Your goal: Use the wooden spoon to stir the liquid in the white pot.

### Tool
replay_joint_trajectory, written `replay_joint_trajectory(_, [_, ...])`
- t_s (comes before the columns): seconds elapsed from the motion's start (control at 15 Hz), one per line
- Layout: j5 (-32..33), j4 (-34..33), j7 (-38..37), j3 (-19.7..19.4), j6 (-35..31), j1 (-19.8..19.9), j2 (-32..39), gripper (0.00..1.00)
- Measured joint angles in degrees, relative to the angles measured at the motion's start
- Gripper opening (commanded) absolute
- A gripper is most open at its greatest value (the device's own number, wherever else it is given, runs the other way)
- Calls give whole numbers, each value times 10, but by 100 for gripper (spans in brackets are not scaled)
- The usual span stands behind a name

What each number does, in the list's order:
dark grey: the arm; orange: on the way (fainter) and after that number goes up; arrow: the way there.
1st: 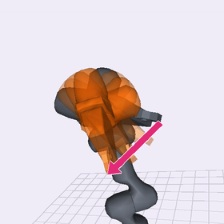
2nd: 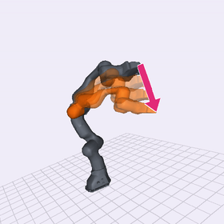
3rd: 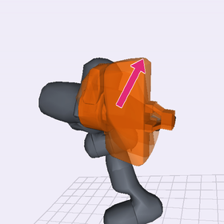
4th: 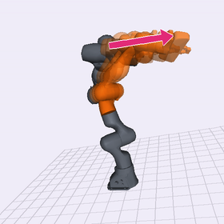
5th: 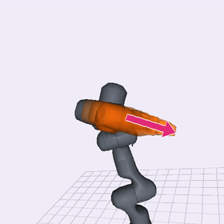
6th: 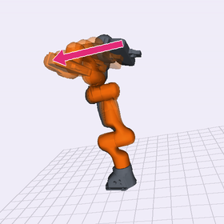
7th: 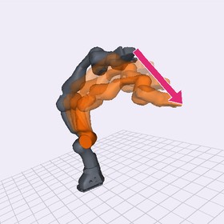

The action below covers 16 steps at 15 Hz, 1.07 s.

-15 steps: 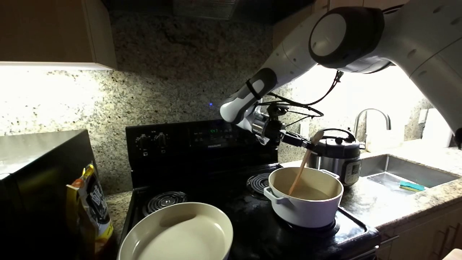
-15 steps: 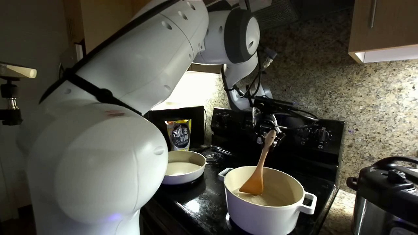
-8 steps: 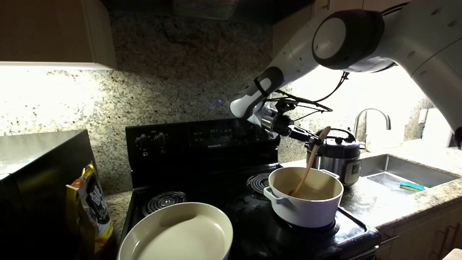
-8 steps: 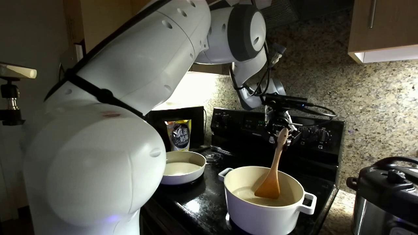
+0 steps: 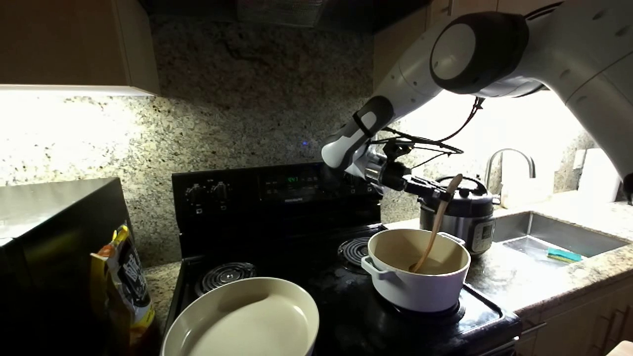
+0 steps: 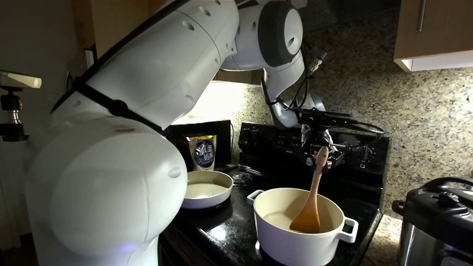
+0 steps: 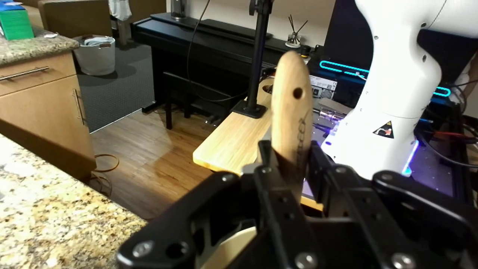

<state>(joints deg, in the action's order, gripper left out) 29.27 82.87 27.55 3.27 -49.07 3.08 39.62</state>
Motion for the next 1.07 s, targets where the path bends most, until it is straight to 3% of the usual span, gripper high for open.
replay_joint_trajectory(0.53, [10, 5, 1, 40, -7, -26, -3, 9])
replay_joint_trajectory(1.07, [-17, -30, -50, 17, -7, -29, 1, 9])
